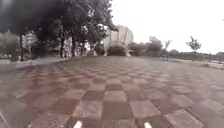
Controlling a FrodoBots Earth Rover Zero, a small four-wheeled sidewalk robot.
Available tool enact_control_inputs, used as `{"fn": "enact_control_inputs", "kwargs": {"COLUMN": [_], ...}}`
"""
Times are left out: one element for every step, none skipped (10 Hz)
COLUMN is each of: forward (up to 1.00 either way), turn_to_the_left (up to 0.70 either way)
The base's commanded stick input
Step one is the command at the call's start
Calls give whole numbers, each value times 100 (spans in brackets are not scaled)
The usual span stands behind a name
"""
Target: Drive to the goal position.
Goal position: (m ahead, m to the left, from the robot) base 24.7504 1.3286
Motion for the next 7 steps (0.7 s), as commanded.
{"fn": "enact_control_inputs", "kwargs": {"forward": [50,50,50,50,50,50,50], "turn_to_the_left": [0,0,0,0,0,0,0]}}
